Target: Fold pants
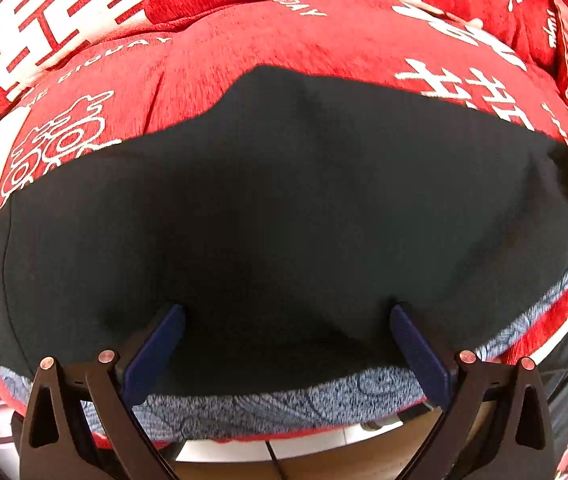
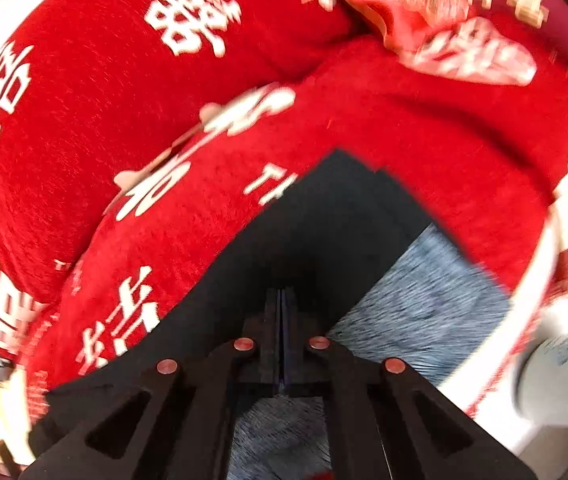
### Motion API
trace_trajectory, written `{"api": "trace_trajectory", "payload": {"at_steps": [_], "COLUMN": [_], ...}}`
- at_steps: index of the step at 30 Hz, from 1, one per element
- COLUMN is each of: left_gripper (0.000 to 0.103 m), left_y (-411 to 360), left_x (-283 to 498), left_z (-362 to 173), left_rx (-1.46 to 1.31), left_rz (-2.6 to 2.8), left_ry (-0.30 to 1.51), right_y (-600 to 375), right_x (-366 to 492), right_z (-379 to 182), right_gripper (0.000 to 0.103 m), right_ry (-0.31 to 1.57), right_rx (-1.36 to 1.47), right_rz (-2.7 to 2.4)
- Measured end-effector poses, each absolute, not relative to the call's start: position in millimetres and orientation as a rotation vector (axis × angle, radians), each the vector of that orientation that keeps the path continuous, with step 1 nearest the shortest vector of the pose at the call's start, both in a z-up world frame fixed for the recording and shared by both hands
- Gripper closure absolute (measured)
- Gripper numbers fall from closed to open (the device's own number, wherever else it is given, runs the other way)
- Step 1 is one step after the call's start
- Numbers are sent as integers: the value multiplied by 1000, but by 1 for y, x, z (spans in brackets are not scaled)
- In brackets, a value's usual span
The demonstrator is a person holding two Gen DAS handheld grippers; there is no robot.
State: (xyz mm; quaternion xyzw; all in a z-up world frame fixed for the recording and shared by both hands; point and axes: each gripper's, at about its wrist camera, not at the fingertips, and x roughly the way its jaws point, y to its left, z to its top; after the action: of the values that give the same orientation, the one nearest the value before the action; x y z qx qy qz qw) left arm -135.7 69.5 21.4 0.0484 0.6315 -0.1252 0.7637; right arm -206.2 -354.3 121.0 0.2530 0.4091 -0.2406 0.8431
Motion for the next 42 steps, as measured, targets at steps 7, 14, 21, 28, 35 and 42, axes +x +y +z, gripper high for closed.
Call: {"api": "trace_trajectory", "payload": {"at_steps": [7, 14, 21, 28, 35, 42], "left_gripper": [0, 0, 0, 0, 0, 0], "left_y": [67, 51, 41, 45, 44, 14], "left_x": [-115, -104, -89, -90, -80, -53], "left_z": [29, 54, 21, 20, 53, 26], "left_rx": [92, 41, 80, 79, -6, 85], "left_rz": [-256, -287, -209, -222, -164, -126], "left_ry": [1392, 1322, 1396, 1386, 1247, 1308], "right_y": [-379, -441, -462, -445, -436, -436], "right_x": [-241, -263, -198, -158, -222, -226], "right_z": [128, 114, 107, 93, 143, 142], "right_gripper": [86, 24, 24, 85, 95, 95], "right_ry": [814, 767, 889, 1052, 968, 989], "right_rx": [630, 705, 460, 234, 263, 223], "right_rz": [-484, -554, -394, -253, -218, -309]}}
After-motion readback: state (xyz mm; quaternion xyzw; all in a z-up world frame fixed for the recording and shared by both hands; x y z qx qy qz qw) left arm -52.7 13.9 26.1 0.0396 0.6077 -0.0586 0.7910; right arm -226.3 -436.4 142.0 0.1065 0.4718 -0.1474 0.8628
